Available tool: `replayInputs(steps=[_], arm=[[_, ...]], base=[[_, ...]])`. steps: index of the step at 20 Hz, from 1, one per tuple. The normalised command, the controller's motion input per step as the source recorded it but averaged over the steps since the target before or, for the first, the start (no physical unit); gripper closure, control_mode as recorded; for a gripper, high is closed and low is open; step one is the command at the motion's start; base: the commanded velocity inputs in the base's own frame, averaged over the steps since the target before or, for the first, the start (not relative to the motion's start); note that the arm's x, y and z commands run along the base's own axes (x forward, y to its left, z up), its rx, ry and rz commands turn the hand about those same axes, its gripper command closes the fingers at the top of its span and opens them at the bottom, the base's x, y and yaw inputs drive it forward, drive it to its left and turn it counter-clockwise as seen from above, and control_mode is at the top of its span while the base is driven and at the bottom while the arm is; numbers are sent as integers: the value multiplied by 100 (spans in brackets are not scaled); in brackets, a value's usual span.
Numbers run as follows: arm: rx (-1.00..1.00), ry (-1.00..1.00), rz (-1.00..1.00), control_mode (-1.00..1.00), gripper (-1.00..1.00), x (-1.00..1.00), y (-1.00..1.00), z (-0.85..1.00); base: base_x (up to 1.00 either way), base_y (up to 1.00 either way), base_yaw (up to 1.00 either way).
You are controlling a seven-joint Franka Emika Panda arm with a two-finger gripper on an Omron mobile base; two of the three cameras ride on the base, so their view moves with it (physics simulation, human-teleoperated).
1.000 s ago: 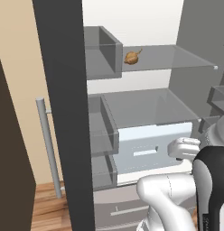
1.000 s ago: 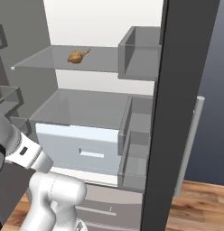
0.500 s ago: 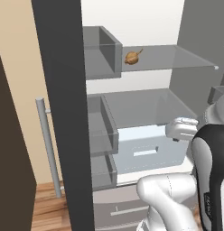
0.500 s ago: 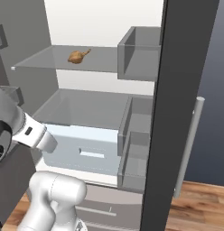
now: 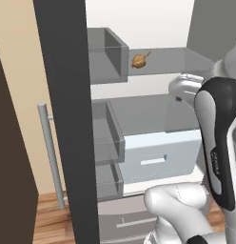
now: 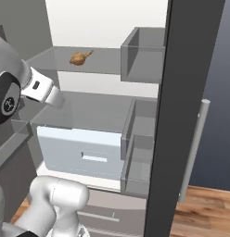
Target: Grab the onion and lemon from the fridge, place them in the blender, close the lid, and turn on the blender to create a marinade.
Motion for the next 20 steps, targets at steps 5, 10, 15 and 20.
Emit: replayInputs(steps=[5, 10, 15, 20], arm=[[1, -22, 0, -100, -100, 48, 0, 31], [0, -15, 2, -100, -100, 60, 0, 38], [0, -9, 1, -100, -100, 69, 4, 17], [-1, 10, 0, -100, -100, 74, 22, 0]], base=[[0, 0, 0], [0, 0, 0], [0, 0, 0], [0, 0, 0]])
